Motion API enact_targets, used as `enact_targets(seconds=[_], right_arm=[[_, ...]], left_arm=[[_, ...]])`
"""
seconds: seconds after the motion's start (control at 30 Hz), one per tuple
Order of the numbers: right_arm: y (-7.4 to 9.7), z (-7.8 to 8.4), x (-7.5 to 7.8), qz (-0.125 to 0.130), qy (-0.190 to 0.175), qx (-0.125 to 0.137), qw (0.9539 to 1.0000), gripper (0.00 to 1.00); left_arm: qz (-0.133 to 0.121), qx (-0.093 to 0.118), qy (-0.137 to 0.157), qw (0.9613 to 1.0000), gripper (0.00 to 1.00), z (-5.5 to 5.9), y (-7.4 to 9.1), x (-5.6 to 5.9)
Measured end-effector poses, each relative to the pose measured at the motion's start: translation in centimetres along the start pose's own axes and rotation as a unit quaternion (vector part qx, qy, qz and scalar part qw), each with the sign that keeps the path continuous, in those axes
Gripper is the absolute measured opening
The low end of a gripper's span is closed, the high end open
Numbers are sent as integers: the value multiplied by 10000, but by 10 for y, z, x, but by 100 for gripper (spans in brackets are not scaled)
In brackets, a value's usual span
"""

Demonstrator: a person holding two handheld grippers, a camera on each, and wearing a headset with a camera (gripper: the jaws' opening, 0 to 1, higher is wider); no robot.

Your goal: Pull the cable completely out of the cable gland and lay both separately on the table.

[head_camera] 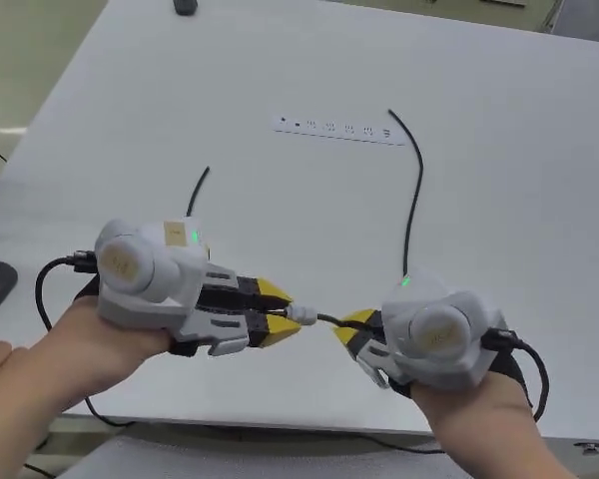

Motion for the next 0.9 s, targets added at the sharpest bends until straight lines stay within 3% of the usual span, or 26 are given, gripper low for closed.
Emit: enact_targets(seconds=[0.1,0.27,0.37,0.67,0.83,0.9], right_arm=[[-1,11,8,179,-115,-140,9997,0],[0,32,18,209,-777,-288,9963,0],[0,42,20,203,-1215,-317,9919,0],[-1,44,18,68,-1336,-249,9907,1],[6,39,15,-39,-988,-247,9948,3],[10,30,14,-67,-820,-72,9966,13]], left_arm=[[14,19,27,10000,15,0,1,1],[67,50,57,9999,15,1,-1,5],[92,63,72,9999,15,1,-3,7],[78,36,123,9999,15,2,-3,3],[30,2,129,9999,15,3,1,-3],[11,13,172,9998,15,4,3,-6]])
Point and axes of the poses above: the centre of the closed fingertips' face, and the gripper's own axes: y roughly backward along the fingers, x roughly to its right, z roughly out of its underside, the point moved 7 cm from there along y, roughly backward along the fingers, and after that the axes turned 3 degrees about -y, right-handed, at the moved point
